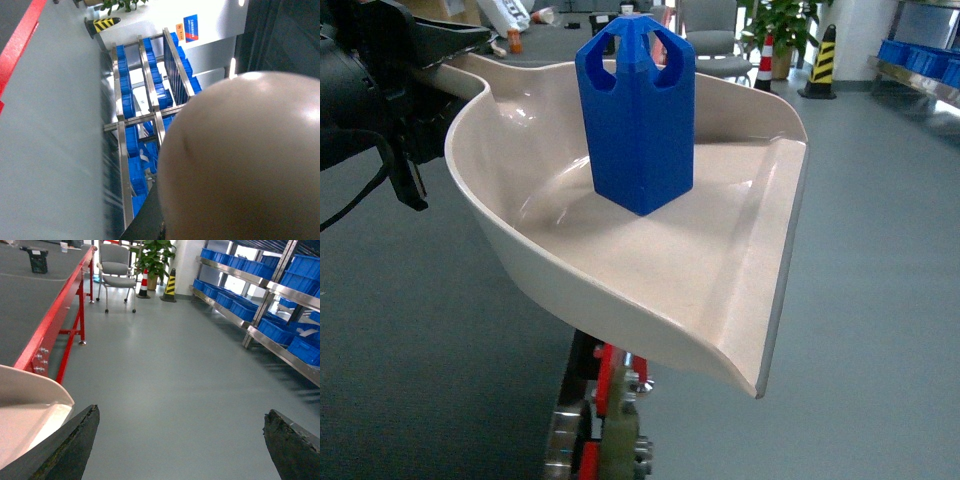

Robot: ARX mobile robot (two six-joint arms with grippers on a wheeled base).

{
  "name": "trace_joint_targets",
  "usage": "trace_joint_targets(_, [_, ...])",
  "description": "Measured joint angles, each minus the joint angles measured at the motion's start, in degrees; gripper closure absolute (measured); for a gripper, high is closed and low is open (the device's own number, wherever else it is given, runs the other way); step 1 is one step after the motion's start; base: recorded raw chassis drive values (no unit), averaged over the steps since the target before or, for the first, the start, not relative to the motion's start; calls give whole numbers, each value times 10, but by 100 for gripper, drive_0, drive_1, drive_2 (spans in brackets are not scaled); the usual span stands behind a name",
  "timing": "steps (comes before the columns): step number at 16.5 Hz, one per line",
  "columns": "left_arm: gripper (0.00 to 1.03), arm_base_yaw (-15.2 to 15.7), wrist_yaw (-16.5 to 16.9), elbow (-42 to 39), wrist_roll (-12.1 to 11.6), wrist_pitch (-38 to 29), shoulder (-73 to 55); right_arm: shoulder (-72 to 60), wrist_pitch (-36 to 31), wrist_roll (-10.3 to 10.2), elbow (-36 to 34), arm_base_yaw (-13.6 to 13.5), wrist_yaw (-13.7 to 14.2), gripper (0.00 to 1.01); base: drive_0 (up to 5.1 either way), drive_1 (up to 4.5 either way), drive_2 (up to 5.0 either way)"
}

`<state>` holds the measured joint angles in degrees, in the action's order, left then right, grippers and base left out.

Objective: Place part in tray to right shelf

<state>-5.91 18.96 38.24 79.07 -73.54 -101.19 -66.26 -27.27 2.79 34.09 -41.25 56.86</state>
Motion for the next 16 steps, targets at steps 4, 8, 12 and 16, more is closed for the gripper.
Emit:
trace_joint_targets(4, [89, 1, -1, 0, 0, 3, 0, 0, 0, 0, 0, 0, 0, 3, 500, -244, -244])
trace_joint_targets(8, [89, 1, -1, 0, 0, 2, 0, 0, 0, 0, 0, 0, 1, 3, 506, -235, -235])
trace_joint_targets(12, [89, 1, -1, 0, 0, 2, 0, 0, 0, 0, 0, 0, 0, 3, 491, -250, -250])
trace_joint_targets(16, [89, 1, 0, 0, 0, 2, 0, 0, 0, 0, 0, 0, 0, 3, 497, -239, -239])
